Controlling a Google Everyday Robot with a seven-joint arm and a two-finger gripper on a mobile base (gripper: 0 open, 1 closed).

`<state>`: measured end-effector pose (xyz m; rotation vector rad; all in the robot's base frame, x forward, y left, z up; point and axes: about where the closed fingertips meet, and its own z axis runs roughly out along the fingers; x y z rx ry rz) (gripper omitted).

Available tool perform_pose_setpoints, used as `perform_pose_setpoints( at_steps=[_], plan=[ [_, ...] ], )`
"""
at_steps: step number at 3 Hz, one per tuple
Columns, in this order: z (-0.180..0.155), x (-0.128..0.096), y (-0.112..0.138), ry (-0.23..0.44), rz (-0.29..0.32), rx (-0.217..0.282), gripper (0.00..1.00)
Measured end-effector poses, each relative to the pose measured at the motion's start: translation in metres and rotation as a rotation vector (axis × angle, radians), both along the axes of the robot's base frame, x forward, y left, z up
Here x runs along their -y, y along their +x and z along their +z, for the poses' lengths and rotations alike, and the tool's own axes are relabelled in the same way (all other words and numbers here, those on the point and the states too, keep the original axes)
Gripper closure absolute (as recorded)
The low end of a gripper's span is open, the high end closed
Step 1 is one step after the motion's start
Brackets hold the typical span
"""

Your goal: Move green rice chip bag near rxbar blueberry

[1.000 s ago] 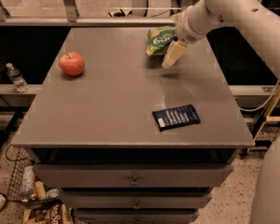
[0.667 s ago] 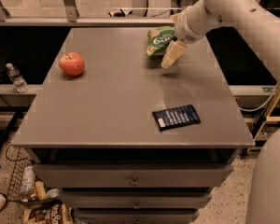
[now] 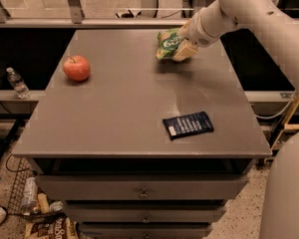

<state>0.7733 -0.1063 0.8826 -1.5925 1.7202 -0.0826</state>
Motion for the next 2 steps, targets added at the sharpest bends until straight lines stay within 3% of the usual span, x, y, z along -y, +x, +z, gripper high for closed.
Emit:
perform_pose_setpoints(
  at_steps=[2],
  plan=[
    [0.011,0.000,-0.002,0.034,0.007,0.020,0.87]
  ],
)
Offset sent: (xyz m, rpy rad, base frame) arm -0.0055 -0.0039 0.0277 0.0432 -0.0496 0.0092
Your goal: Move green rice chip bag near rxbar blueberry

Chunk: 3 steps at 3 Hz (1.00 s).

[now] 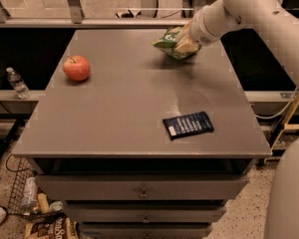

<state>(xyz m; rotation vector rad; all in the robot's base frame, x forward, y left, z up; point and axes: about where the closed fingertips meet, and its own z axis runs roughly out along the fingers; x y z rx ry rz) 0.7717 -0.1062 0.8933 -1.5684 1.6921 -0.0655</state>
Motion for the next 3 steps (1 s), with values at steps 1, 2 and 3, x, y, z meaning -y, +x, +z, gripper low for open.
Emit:
perform_pose_setpoints(
  at_steps=[1,2,3],
  plan=[
    [0.028,0.001,-0.012,0.019,0.038,0.037,1.00],
    [0.053,0.005,-0.029,0.028,0.109,0.044,1.00],
    [0.064,0.011,-0.062,0.035,0.195,0.005,1.00]
  ],
)
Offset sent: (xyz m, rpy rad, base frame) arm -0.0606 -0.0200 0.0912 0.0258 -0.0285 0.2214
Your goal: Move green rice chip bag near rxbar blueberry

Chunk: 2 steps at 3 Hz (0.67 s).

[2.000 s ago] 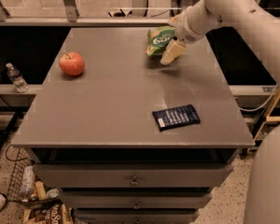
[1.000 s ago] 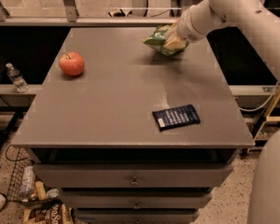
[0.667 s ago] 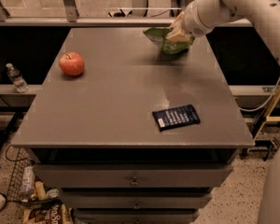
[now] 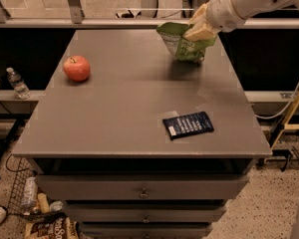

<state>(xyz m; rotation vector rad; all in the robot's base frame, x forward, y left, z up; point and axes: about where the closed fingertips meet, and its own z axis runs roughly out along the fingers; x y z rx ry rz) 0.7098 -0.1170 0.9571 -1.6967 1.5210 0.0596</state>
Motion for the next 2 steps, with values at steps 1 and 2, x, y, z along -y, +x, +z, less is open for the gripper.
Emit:
perform_pose_setpoints(
  at_steps=[1,2],
  plan=[
    [0.006,0.003,-0.043,0.048,0.102,-0.072,1.00],
    [0.009,0.002,-0.074,0.081,0.172,-0.138,1.00]
  ],
)
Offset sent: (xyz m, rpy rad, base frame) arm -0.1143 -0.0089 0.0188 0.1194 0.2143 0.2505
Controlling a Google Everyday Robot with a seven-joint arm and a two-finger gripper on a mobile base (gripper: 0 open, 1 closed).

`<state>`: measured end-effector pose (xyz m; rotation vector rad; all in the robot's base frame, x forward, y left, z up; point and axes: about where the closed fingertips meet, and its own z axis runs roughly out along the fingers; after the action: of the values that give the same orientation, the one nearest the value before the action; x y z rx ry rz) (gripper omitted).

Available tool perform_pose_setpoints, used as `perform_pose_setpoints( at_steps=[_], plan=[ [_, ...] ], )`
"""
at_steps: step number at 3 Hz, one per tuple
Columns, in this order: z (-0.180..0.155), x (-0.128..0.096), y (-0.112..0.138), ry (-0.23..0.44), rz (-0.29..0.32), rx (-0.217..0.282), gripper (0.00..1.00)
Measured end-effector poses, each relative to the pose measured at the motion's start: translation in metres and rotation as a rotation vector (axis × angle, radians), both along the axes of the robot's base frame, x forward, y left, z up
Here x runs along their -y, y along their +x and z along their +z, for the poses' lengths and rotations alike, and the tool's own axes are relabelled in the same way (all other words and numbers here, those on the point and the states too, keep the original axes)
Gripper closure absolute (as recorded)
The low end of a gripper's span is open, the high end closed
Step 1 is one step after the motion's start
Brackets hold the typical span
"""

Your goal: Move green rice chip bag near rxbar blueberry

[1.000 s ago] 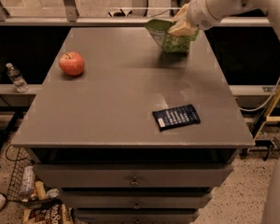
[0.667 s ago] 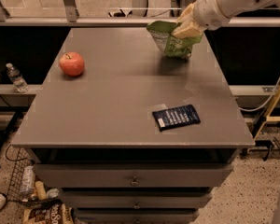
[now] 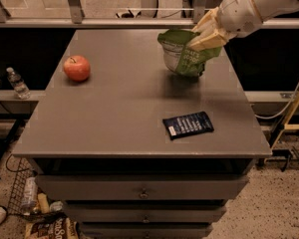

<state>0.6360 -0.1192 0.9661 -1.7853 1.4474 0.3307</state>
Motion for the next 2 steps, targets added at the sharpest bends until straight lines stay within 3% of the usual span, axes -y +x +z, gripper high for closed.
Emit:
perform_pose_setpoints(
  at_steps=[2],
  plan=[
    [-0.012,0.004,-0.042,0.021,0.090,-0.141,1.00]
  ],
)
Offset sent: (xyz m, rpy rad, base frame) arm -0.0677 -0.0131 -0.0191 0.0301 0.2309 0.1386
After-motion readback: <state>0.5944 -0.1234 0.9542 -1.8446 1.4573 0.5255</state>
